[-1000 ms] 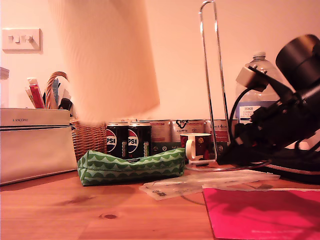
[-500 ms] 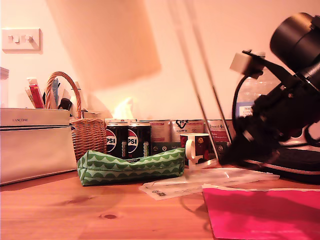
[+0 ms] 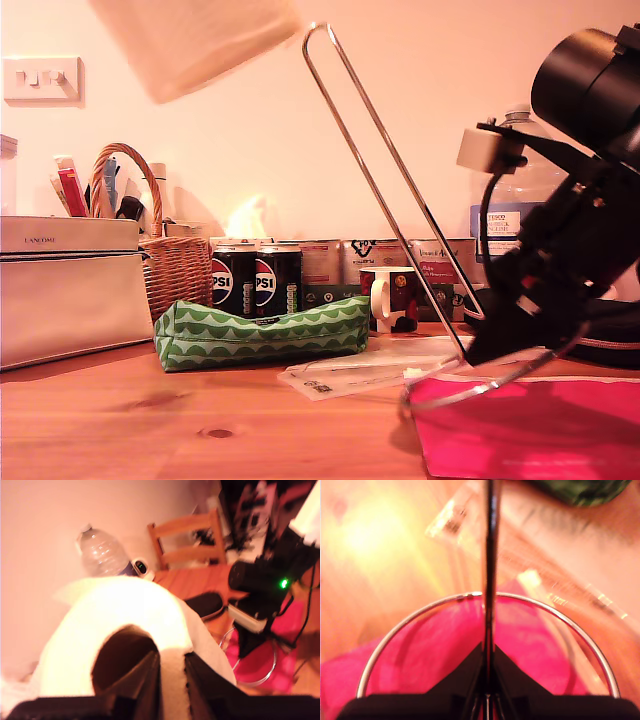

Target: Insert the paper towel roll into the metallic stand.

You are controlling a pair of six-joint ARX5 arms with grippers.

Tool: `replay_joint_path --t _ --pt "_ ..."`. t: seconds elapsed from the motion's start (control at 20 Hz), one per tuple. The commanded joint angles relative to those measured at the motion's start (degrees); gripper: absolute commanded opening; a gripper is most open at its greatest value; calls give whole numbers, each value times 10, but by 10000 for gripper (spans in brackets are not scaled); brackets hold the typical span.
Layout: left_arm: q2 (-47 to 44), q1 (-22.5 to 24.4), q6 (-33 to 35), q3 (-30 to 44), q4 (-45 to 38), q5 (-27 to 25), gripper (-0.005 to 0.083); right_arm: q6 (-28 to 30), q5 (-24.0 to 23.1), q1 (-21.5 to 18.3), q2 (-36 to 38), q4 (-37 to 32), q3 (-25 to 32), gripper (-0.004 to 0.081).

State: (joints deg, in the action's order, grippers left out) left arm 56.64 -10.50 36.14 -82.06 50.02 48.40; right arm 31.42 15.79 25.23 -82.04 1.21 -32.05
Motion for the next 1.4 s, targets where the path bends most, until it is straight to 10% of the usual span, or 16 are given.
replay_joint_path --t 0.0,0.5,1.35 --pt "19 24 -7 -7 -15 46 -24 4 1 3 10 14 -3 -13" --pt "49 119 -47 -7 -56 234 -24 16 -26 30 10 37 -3 -13" --pt "53 118 -47 -7 -72 276 -24 21 -94 51 10 108 -114 -13"
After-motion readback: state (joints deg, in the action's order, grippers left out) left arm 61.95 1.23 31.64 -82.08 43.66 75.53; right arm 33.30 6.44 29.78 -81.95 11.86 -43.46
